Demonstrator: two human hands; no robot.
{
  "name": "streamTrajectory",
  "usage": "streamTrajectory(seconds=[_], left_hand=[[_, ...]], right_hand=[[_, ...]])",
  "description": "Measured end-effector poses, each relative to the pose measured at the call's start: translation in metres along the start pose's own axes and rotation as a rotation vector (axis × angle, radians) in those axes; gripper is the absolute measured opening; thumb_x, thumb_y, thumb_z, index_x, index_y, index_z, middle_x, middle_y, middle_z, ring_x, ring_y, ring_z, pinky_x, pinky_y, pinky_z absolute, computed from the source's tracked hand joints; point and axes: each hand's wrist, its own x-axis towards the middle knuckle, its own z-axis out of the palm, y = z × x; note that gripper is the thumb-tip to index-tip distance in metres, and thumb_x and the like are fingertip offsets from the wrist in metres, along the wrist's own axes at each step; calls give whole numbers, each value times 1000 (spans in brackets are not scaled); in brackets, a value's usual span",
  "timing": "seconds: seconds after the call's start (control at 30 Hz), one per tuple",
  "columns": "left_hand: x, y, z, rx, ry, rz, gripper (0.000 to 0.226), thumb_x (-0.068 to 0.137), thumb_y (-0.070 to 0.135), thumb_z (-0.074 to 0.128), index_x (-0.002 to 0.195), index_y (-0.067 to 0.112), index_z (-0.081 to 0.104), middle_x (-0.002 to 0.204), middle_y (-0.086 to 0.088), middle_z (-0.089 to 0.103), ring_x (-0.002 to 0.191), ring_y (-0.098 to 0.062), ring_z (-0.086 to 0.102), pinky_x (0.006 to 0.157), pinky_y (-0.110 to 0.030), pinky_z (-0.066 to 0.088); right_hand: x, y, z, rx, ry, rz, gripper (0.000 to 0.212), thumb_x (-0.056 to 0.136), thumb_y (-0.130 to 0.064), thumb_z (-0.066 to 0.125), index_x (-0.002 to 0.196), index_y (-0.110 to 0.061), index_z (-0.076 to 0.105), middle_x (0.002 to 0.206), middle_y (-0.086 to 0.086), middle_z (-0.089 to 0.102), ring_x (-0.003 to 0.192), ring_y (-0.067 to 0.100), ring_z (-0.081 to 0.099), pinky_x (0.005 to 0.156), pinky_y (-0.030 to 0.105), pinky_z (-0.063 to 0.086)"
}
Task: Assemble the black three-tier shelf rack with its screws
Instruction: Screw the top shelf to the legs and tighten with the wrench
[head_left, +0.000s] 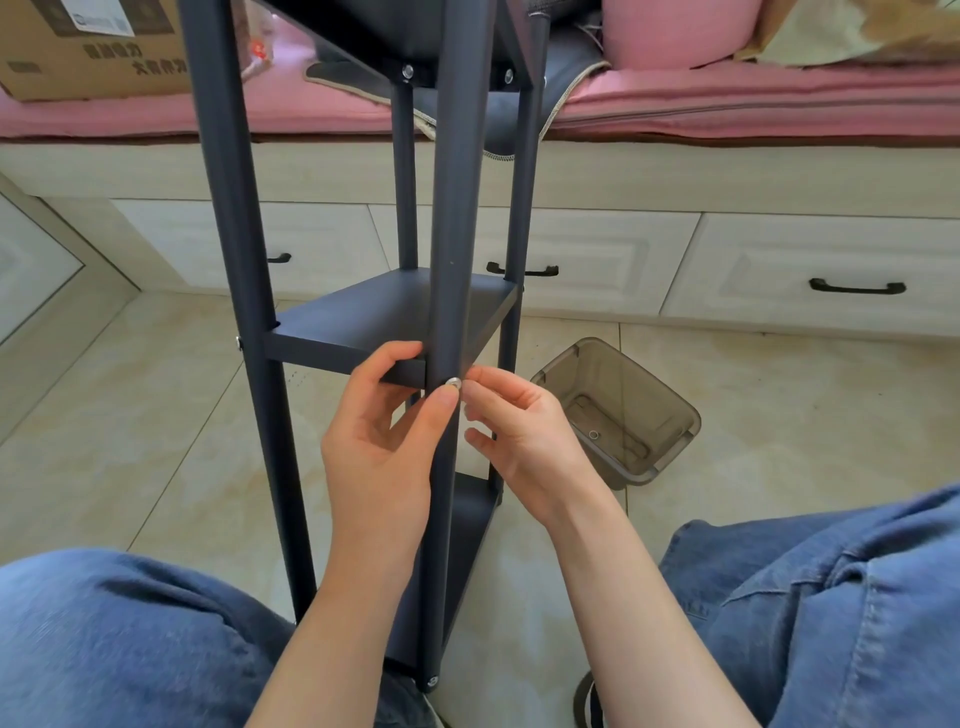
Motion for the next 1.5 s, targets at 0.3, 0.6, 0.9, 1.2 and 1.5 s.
streamTrajectory(seconds=[0.3,0.6,0.9,1.2,1.5], left_hand=[[1,-1,0,19,0,15,37,90,9,75,111,39,68,103,6,75,102,-14,71,81,-14,54],[2,-1,-1,9,1,10,37,90,7,75,109,39,68,101,3,76,101,-17,71,81,-16,54],[1,-2,-1,1,0,-12,35,91,7,73,112,35,68,99,2,75,101,-16,72,83,-20,56],[2,-3,-3,4,-15,-3,39,91,9,74,110,42,69,102,2,76,105,-19,71,87,-23,56],[1,-4,-4,-3,-27,4,35,91,11,74,115,36,68,106,2,76,106,-18,71,86,-18,55]], right_hand=[[1,1,2,77,1,-2,9,93,-20,68,93,-22,77,77,-8,69,76,7,57,79,31,43],[-2,5,2,34,25,43,25,91,-20,70,114,-9,73,105,3,73,103,17,63,96,37,45],[0,14,11,-51,-74,37,21,95,-23,65,111,-14,75,108,13,74,118,39,61,110,62,37],[1,9,2,-13,-38,66,23,92,-21,70,113,-12,72,115,13,71,114,32,62,105,49,45],[2,0,-2,76,-7,46,10,91,-19,70,100,-21,74,86,-6,71,78,6,59,79,29,44]])
